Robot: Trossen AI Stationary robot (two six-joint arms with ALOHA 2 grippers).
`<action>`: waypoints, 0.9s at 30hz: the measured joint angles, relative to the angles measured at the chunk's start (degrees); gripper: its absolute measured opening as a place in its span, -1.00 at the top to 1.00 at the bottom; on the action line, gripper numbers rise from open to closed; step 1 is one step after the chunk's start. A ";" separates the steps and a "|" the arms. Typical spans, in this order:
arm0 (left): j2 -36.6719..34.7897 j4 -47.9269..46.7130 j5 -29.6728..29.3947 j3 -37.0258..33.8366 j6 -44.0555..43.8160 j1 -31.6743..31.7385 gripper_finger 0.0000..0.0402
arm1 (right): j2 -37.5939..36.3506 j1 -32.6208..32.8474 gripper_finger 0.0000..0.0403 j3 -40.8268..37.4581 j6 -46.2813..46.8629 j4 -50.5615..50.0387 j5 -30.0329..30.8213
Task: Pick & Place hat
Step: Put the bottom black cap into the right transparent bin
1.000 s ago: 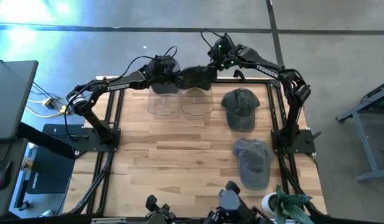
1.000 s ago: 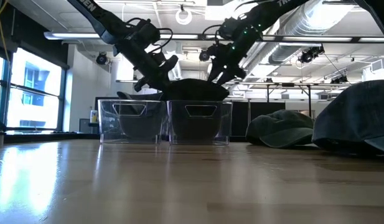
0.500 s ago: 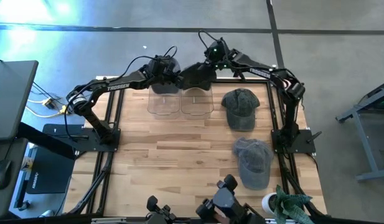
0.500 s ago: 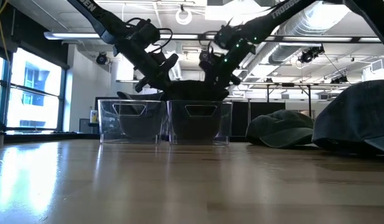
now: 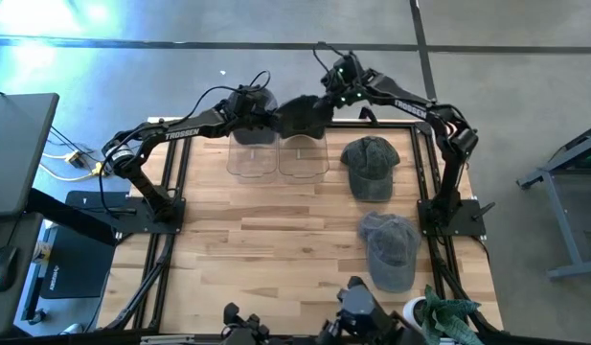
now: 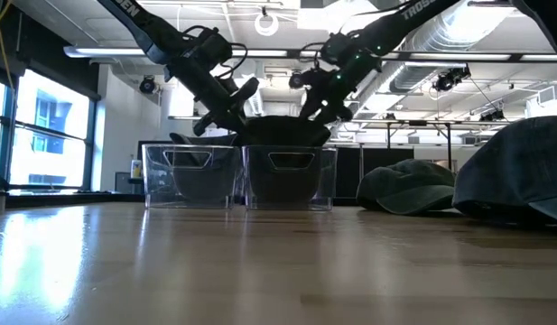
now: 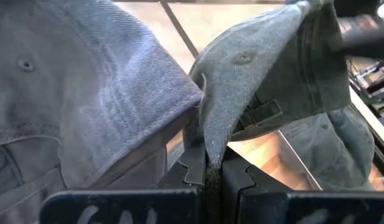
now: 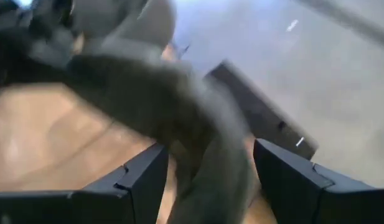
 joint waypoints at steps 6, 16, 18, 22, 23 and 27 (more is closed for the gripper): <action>0.00 -0.01 -0.14 0.00 -1.59 0.02 0.97 | -0.14 -0.32 -0.14 -0.22 -1.07 -12.34 -0.30; 0.00 -0.12 -1.19 0.00 -3.58 0.13 0.97 | -0.16 -0.82 0.45 -0.26 0.39 -16.22 -0.55; 0.00 -0.13 -0.40 0.00 -4.80 0.75 0.97 | -0.16 -0.85 0.66 -0.17 0.53 -15.75 -0.61; 0.00 -0.16 1.83 0.00 -7.82 2.24 0.97 | -0.20 -0.80 0.94 0.56 0.74 -14.26 -0.89; 0.00 -0.16 1.87 0.00 -7.97 2.46 0.97 | -0.20 -0.83 0.92 0.57 1.72 -13.76 -1.08; 0.00 -0.53 1.87 0.00 -8.37 3.12 0.93 | -0.11 -1.68 0.91 0.57 3.37 -11.81 -1.90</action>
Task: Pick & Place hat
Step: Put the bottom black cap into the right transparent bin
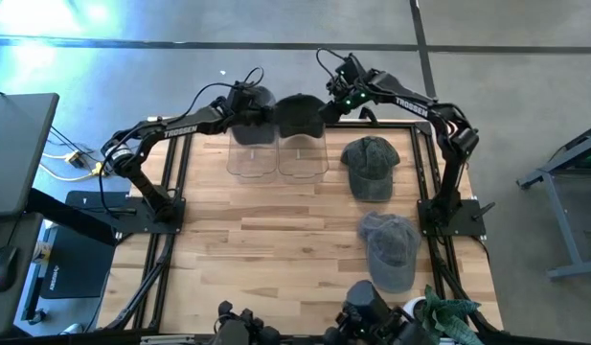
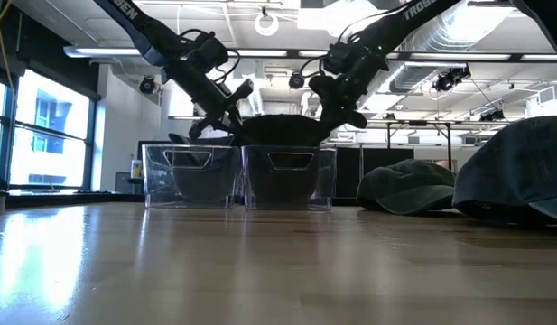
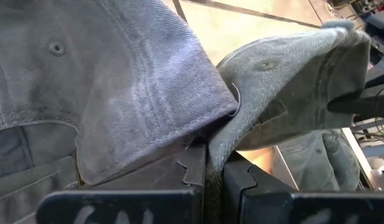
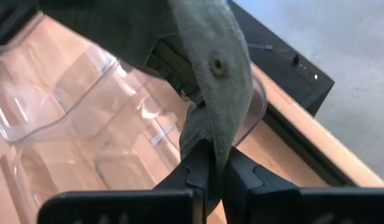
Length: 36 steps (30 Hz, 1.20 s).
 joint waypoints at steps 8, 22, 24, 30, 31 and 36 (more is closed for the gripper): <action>0.53 -0.10 2.79 0.02 0.09 1.56 0.59 | 0.94 -2.56 0.88 0.00 0.20 2.84 -2.10; 1.03 5.17 4.17 0.00 -1.09 1.73 0.23 | 2.95 -3.98 0.33 0.00 6.39 10.91 -2.59; 1.03 5.33 3.06 0.00 -0.96 1.73 0.22 | 2.95 -4.04 0.24 0.00 6.91 10.63 -0.50; 1.03 8.76 0.12 0.00 -0.93 1.73 0.22 | 2.97 -4.01 0.03 0.00 7.96 12.63 0.85; 1.03 9.55 0.11 0.00 -0.94 1.73 0.22 | 2.96 -3.99 0.01 0.00 8.40 13.25 -0.03; 1.03 13.63 0.48 0.00 -0.94 1.73 0.22 | 2.90 -3.99 -0.01 0.00 7.56 16.08 -4.46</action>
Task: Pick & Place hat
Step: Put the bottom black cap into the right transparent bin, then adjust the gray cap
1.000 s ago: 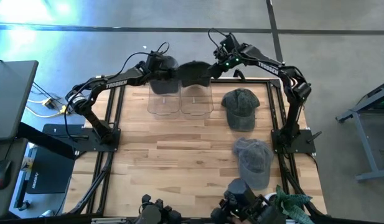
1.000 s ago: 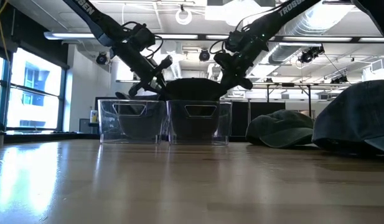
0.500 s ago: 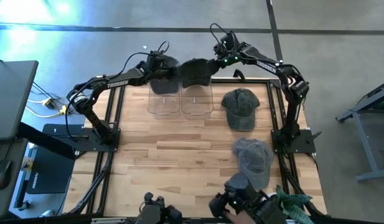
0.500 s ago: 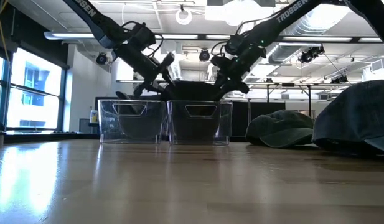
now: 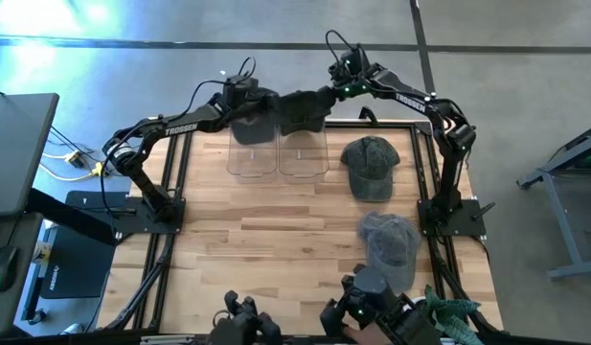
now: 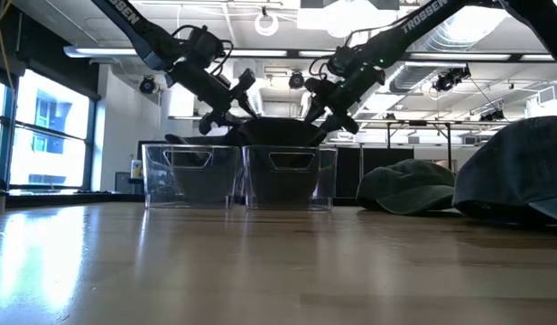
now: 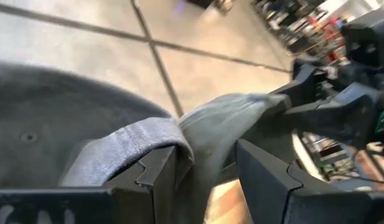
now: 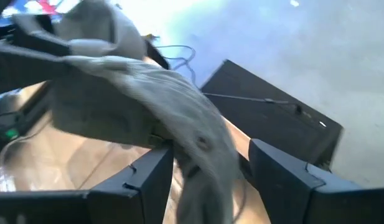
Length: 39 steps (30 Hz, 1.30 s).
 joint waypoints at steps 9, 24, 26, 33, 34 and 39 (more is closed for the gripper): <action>0.00 -0.86 3.76 3.50 2.61 0.00 0.22 | -1.25 -0.54 0.01 -0.02 -1.61 1.77 -0.71; 0.65 -9.89 0.07 6.11 8.29 -0.26 0.22 | -2.58 -0.35 0.01 -0.02 -4.20 -0.13 -1.44; 1.36 -10.24 0.94 6.12 8.90 -0.37 0.22 | -2.58 -0.31 0.01 0.00 -4.20 -0.36 -1.61; 1.01 -10.68 5.16 6.09 11.26 -0.35 0.22 | -2.58 -0.31 0.01 -0.02 -4.22 -1.28 -2.75; 0.55 -10.95 5.78 6.08 12.40 -0.33 0.22 | -2.58 -0.31 0.01 0.00 -4.22 -1.28 -2.79; -1.22 -10.85 7.72 6.08 17.79 -0.39 0.22 | -2.58 -0.31 0.01 -0.01 -4.22 -1.57 -3.07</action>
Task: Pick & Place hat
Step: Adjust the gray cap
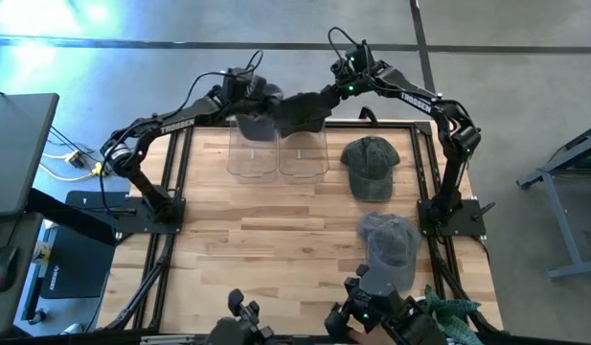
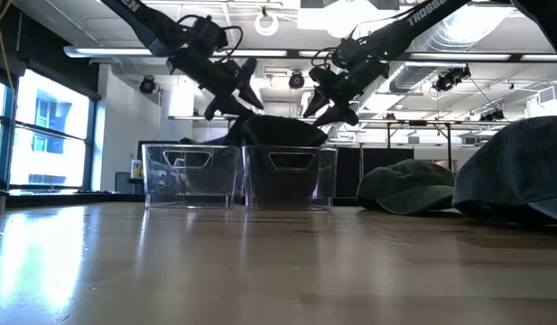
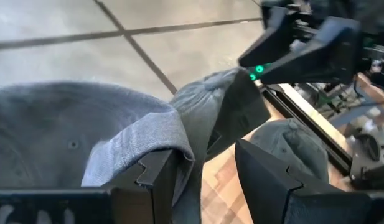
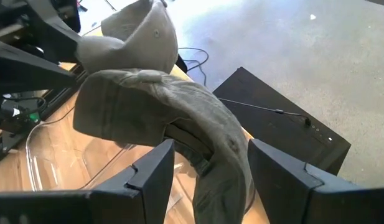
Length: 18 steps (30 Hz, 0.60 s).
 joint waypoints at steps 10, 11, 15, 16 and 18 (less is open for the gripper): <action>-0.09 -4.14 4.10 0.00 7.48 -0.02 0.22 | 0.00 0.00 0.01 0.01 -0.02 -0.03 0.00; -0.09 -4.80 4.08 0.00 7.73 -0.02 0.22 | 0.00 0.00 0.01 0.00 0.00 -0.04 0.01; -0.09 -5.69 4.02 0.00 7.83 0.10 0.20 | 0.00 0.00 0.01 0.00 -0.02 -0.02 0.00; -0.09 -5.73 4.04 0.00 7.83 0.44 0.16 | 0.00 0.00 0.01 0.00 -0.02 -0.02 0.00; -0.09 -5.76 4.71 0.00 7.24 1.17 0.06 | 0.00 0.00 0.01 0.01 -0.06 -0.02 0.02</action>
